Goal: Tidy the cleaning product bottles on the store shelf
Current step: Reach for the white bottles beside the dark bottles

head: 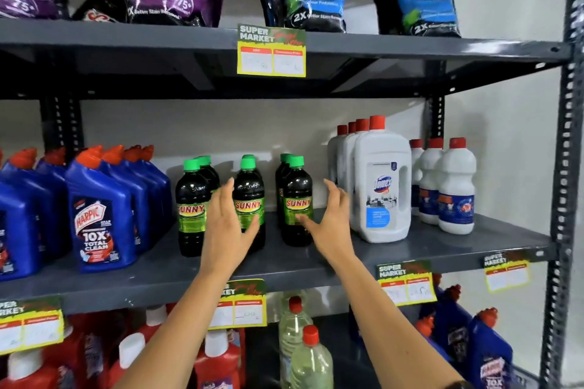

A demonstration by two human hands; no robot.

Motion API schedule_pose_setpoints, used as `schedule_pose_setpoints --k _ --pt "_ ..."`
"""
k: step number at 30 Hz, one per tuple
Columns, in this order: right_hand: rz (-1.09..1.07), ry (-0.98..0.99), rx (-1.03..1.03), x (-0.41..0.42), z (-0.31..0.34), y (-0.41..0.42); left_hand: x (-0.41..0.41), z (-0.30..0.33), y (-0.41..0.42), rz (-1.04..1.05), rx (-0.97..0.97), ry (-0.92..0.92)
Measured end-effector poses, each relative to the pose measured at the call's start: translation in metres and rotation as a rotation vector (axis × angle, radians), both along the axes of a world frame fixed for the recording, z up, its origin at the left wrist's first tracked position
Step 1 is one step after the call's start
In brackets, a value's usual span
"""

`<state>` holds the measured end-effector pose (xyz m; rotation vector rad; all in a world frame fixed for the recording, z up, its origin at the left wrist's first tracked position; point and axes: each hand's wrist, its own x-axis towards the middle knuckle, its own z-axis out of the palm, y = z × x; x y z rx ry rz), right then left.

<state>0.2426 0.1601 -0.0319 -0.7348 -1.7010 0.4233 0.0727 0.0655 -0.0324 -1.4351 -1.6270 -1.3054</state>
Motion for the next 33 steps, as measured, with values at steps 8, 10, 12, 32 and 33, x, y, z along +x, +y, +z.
schedule_pose_setpoints --k 8,10,12,32,33 --pt "-0.514 0.079 -0.153 0.153 0.009 0.054 0.108 -0.002 0.065 -0.430 -0.411 -0.279" --pt "-0.587 0.007 -0.335 0.193 0.003 0.076 0.136 -0.002 0.091 -0.524 -0.528 -0.488" --pt "-0.596 -0.084 -0.475 0.229 -0.004 0.096 0.154 -0.004 0.111 -0.560 -0.573 -0.582" --pt "-0.498 -0.460 -0.464 0.272 -0.016 0.158 0.190 0.002 0.134 -0.618 -0.662 -0.741" --pt "-0.494 -0.463 -0.473 0.273 -0.016 0.158 0.190 0.003 0.133 -0.621 -0.663 -0.744"
